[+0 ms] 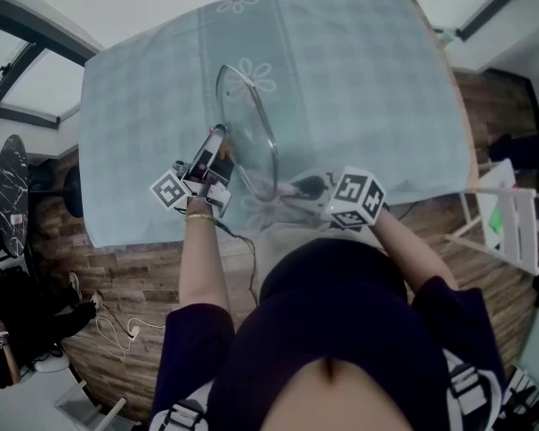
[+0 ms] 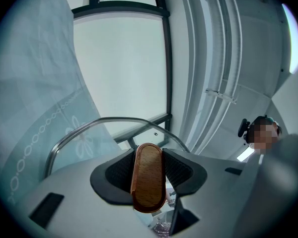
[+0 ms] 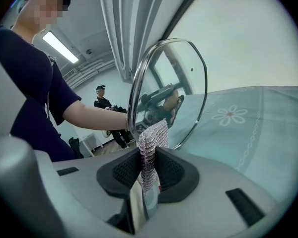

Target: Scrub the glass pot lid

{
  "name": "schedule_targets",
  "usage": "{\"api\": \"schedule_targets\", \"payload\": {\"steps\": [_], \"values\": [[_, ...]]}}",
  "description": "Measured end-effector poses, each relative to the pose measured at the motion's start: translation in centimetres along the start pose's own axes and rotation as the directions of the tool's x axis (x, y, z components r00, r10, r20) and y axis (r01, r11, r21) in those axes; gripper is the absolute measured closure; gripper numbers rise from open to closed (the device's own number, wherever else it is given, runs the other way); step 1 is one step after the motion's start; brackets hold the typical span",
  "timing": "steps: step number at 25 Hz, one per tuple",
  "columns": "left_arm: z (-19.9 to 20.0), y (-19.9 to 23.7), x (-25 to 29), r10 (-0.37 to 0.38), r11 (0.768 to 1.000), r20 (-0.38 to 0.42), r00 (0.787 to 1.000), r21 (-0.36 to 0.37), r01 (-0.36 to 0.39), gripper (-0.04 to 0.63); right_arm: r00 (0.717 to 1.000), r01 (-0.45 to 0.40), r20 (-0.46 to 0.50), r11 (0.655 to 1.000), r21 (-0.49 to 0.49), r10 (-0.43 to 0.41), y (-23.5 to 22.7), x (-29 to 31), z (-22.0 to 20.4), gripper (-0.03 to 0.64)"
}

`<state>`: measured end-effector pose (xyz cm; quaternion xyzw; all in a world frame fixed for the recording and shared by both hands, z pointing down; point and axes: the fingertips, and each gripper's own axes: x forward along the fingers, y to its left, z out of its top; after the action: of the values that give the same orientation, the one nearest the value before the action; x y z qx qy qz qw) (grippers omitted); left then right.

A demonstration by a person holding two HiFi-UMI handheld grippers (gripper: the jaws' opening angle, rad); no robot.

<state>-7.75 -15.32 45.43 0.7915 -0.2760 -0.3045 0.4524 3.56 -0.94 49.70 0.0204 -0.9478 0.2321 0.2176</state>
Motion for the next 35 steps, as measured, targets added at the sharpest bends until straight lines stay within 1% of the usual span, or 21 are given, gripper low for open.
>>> {"api": "schedule_targets", "payload": {"steps": [4,6,10,15,19,22,26,27,31,35], "values": [[-1.0,0.1,1.1,0.028,0.999,0.002,1.0,0.016,-0.028,0.428,0.997,0.064,0.031,0.998,0.01,-0.064,-1.4,-2.0,-0.6,0.536],[-1.7,0.3,1.8,0.046,0.999,0.001,0.999,0.023,-0.046,0.428,0.994,0.101,0.046,0.995,0.015,-0.101,-2.3,-3.2,-1.0,0.537],[-1.9,0.7,2.1,0.092,0.995,-0.004,0.996,0.044,-0.092,0.428,0.983,0.16,0.081,0.987,0.033,-0.162,-3.7,-4.6,-0.8,0.537],[-2.2,1.2,2.0,0.175,0.981,-0.031,0.984,0.09,-0.172,0.428,0.965,0.231,0.118,0.971,0.06,-0.236,-5.4,-6.3,-0.4,0.536],[-2.2,1.7,1.6,0.237,0.966,-0.038,0.971,0.119,-0.231,0.428,0.952,0.268,0.133,0.96,0.081,-0.277,-6.3,-7.2,-0.4,0.537],[-2.1,2.2,1.3,0.286,0.951,-0.027,0.958,0.133,-0.28,0.428,0.942,0.293,0.139,0.951,0.095,-0.305,-6.9,-7.8,-0.5,0.537],[-1.5,2.6,1.2,0.351,0.915,-0.032,0.936,0.224,-0.336,0.428,0.931,0.32,0.147,0.941,0.111,-0.334,-7.5,-8.2,-0.7,0.537],[-1.5,2.6,1.2,0.363,0.908,-0.031,0.931,0.236,-0.346,0.428,0.929,0.324,0.15,0.939,0.115,-0.339,-7.6,-8.4,-0.7,0.537],[-1.5,3.1,1.3,0.407,0.886,-0.026,0.913,0.252,-0.388,0.428,0.914,0.353,0.162,0.927,0.129,-0.371,-8.0,-8.9,-0.6,0.537],[-1.8,4.1,2.2,0.461,0.858,-0.022,0.887,0.267,-0.439,0.428,0.888,0.407,0.166,0.901,0.152,-0.429,-9.3,-10.0,-0.7,0.537]]}}
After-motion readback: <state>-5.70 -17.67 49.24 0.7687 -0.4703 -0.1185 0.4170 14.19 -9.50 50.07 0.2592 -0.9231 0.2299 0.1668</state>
